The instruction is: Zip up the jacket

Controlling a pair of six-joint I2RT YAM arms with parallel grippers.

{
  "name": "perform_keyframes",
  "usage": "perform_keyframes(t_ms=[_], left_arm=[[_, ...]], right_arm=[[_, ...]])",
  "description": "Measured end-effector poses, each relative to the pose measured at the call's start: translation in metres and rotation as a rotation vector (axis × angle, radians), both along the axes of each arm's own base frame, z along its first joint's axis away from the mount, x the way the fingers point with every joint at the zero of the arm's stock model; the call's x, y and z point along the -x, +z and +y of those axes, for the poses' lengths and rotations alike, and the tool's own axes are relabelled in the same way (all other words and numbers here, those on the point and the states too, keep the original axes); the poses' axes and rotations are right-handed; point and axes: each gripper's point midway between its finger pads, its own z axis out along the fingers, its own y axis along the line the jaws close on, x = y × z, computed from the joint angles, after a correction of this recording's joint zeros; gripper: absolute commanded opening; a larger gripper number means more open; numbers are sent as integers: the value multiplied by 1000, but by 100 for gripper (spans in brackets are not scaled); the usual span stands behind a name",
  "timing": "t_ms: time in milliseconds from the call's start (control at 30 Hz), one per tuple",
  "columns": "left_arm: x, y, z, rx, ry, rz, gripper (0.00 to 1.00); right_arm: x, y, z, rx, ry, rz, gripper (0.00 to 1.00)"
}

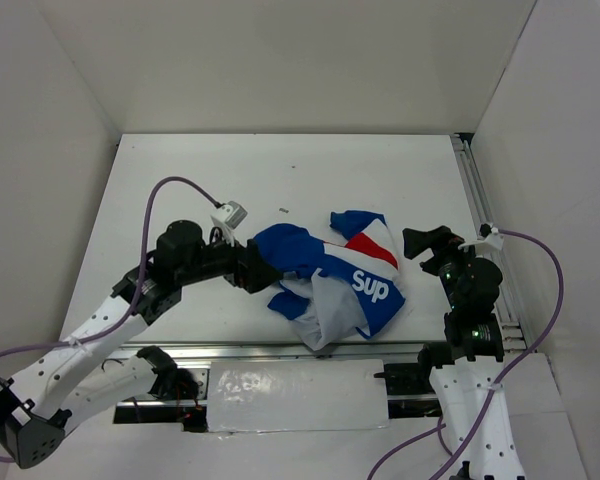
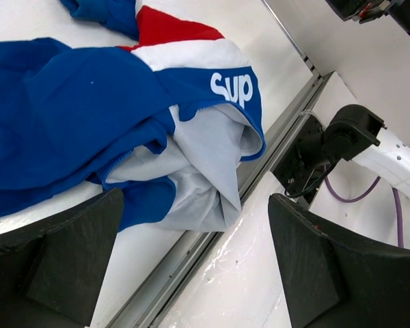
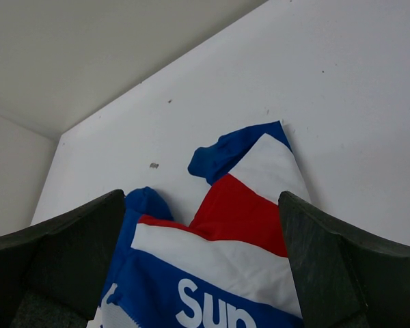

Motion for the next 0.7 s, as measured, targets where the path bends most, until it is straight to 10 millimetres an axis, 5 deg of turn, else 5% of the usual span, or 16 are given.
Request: perform_keyframes(t_ms=[333, 700], left_arm=[[14, -30, 14, -32, 26, 48, 99], [26, -98, 22, -97, 96, 277, 99]], right_arm=[[-7, -10, -7, -24, -44, 48, 100], [-5, -99, -19, -89, -180, 452, 100]])
